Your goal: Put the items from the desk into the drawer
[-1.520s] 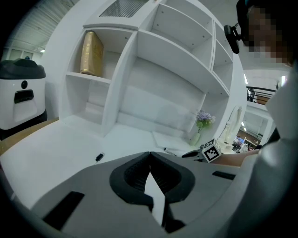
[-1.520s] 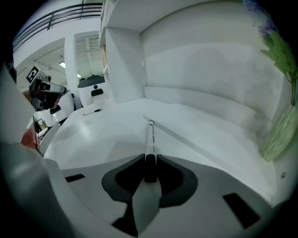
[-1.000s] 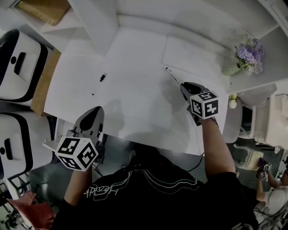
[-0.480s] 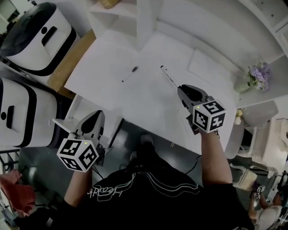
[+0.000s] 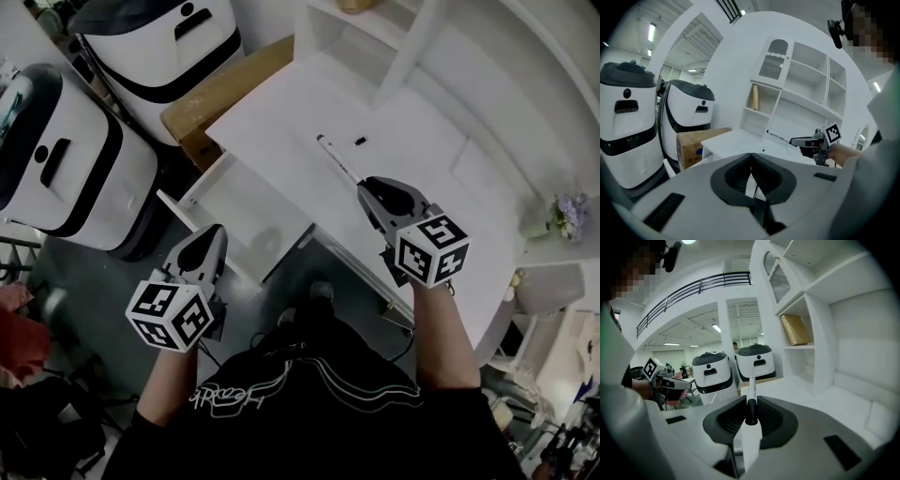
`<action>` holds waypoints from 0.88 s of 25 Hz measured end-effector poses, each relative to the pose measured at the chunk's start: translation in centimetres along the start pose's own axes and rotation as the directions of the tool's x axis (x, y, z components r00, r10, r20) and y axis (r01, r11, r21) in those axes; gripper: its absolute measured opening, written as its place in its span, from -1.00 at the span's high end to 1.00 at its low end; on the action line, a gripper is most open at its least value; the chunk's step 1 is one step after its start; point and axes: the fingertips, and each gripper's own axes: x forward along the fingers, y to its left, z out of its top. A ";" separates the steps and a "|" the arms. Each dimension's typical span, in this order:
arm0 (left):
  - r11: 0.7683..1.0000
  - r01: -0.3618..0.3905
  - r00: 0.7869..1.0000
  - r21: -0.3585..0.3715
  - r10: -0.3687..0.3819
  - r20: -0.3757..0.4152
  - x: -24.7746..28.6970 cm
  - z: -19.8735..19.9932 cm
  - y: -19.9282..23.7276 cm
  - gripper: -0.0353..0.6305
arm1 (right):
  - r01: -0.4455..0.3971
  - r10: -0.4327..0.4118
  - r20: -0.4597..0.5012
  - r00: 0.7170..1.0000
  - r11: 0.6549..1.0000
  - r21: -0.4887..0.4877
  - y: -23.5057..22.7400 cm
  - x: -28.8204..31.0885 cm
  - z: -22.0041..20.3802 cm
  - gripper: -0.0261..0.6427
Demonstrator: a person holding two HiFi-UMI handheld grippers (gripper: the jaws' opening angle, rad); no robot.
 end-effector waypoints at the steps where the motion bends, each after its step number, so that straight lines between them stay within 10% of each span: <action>1: 1.000 -0.017 1.000 -0.010 0.017 0.006 -0.9 -0.1 0.8 0.83 | -0.026 0.026 -0.008 1.000 1.000 -0.005 1.3 1.1 0.0 0.67; 22: 0.919 -0.318 0.947 -0.233 0.317 -0.045 -8.7 -8.0 13.8 0.83 | -0.342 0.278 -0.392 0.877 0.934 -0.102 15.3 24.8 -14.7 0.67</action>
